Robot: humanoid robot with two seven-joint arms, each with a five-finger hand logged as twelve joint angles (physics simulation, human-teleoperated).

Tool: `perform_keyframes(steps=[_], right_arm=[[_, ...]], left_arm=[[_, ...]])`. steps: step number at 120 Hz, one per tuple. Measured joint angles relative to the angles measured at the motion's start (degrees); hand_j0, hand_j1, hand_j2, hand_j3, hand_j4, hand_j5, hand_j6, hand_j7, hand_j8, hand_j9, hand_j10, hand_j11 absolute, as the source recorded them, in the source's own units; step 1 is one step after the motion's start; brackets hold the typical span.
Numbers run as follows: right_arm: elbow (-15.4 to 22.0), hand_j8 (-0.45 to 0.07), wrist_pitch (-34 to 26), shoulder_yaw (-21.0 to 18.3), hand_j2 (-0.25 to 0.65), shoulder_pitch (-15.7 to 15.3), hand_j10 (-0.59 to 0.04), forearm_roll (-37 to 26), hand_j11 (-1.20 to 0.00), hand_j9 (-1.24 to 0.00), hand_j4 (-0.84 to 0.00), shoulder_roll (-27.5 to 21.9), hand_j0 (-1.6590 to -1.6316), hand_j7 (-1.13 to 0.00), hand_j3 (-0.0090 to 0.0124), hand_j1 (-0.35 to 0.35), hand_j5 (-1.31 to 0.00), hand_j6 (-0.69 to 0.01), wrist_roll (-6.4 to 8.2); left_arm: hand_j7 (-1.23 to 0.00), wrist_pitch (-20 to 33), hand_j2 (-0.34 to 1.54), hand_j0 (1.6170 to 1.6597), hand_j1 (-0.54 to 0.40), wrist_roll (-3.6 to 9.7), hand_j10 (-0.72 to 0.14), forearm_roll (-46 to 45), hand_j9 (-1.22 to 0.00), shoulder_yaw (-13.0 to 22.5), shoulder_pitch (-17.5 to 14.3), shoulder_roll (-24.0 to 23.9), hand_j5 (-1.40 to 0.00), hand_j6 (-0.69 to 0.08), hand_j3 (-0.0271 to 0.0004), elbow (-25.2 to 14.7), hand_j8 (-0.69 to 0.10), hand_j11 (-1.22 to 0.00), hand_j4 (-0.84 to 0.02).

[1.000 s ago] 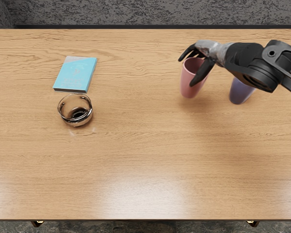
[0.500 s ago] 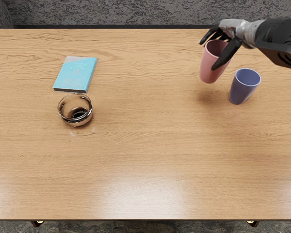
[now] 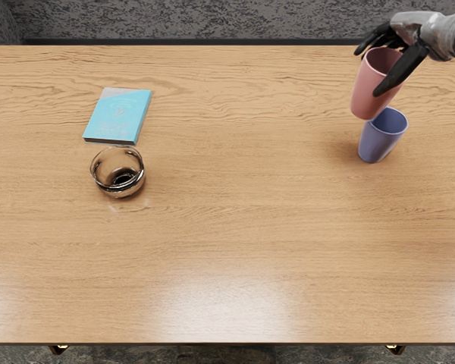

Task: Pick up cup and place in cup with right hand

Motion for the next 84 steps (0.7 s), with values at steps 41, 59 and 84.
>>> perform_keyframes(steps=[41, 59, 84], right_arm=[[-0.2, -0.230, 0.0, -0.4, -0.060, -1.2, -0.266, 0.0, -0.65, -0.66, -0.487, -2.4, -1.6512, -0.65, -0.0006, 0.075, -0.67, -0.321, 0.00], [-2.1, -0.193, 0.0, -0.5, 0.014, -1.7, -0.235, 0.0, -0.66, -0.68, -0.475, -2.1, -1.6512, -0.65, -0.0010, 0.122, -0.68, -0.292, -0.01], [-5.4, -0.184, 0.0, -0.5, 0.016, -2.7, -0.227, 0.0, -0.66, -0.68, -0.469, -0.6, -1.6504, -0.65, -0.0008, 0.129, -0.68, -0.281, -0.01]], left_arm=[[0.00, 0.0, 0.00, 1.6581, 0.349, 0.00, 0.000, 0.0, 0.00, 0.0, 0.0, 0.0, 0.00, 0.000, 0.0000, 0.0, 0.000, 0.00, 0.000], [0.00, 0.0, 0.00, 1.6581, 0.349, 0.00, 0.000, 0.0, 0.00, 0.0, 0.0, 0.0, 0.00, 0.000, 0.0000, 0.0, 0.000, 0.00, 0.000], [0.00, 0.0, 0.00, 1.6581, 0.349, 0.00, 0.000, 0.0, 0.00, 0.0, 0.0, 0.0, 0.00, 0.000, 0.0000, 0.0, 0.000, 0.00, 0.000]])
